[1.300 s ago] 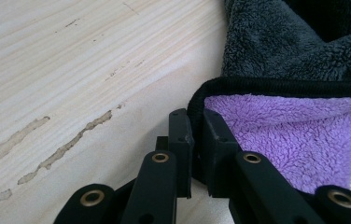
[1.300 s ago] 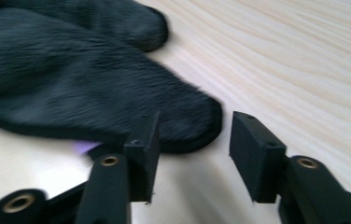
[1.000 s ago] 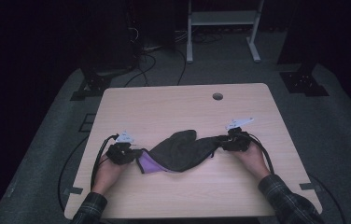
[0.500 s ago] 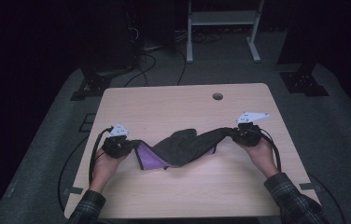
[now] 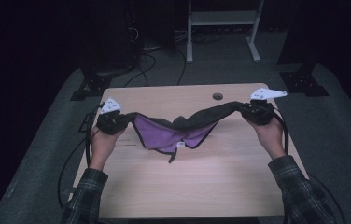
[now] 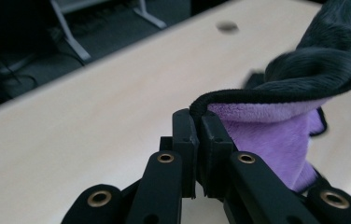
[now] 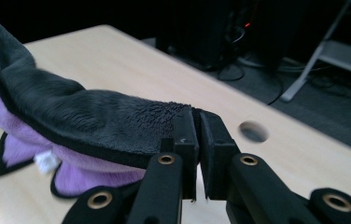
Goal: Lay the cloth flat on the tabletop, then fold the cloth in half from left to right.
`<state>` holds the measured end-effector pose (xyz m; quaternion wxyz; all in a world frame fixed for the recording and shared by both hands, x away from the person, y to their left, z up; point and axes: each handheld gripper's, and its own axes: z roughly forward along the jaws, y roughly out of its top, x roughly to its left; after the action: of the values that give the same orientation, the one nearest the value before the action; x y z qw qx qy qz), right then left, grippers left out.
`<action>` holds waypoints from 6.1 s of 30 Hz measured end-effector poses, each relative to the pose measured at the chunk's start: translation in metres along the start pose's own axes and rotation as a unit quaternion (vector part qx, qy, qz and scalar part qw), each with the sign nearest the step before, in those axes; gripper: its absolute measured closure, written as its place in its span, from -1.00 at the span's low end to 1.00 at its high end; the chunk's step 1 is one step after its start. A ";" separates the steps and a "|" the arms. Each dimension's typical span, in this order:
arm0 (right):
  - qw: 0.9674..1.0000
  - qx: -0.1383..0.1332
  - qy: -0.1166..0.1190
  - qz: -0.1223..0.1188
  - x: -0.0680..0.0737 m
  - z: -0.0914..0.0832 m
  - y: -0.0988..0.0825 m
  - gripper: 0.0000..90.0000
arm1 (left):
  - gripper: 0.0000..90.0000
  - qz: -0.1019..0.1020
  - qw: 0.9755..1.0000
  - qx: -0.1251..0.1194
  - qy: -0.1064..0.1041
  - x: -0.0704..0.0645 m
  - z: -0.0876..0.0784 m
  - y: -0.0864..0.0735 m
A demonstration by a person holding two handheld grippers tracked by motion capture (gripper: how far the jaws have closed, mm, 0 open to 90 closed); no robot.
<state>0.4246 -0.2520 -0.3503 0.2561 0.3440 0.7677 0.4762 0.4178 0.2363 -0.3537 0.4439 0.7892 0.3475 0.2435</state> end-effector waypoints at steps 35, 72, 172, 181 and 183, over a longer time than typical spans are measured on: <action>0.997 -0.056 -0.051 -0.001 -0.016 -0.028 0.018 0.90 | 0.91 0.015 0.997 -0.072 0.001 0.002 0.002 0.049; 0.998 0.041 0.039 -0.014 0.048 -0.090 -0.105 0.90 | 0.91 -0.019 0.994 -0.007 -0.111 -0.056 -0.040 -0.071; 0.981 0.153 -0.069 0.093 -0.023 -0.019 -0.160 -0.56 | 0.91 -0.082 0.990 0.109 -0.024 -0.041 0.057 -0.104; 0.982 0.153 -0.067 0.091 -0.023 -0.019 -0.160 -0.56 | 0.92 -0.093 0.989 0.110 -0.032 -0.034 0.052 -0.104; 0.982 0.153 -0.066 0.090 -0.023 -0.019 -0.160 -0.56 | 0.92 -0.090 0.989 0.112 -0.028 -0.032 0.050 -0.103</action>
<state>0.3799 -0.3300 -0.4860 0.2070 0.4778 0.7785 0.3505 0.3975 0.2227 -0.4698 0.3825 0.8059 0.4294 0.1403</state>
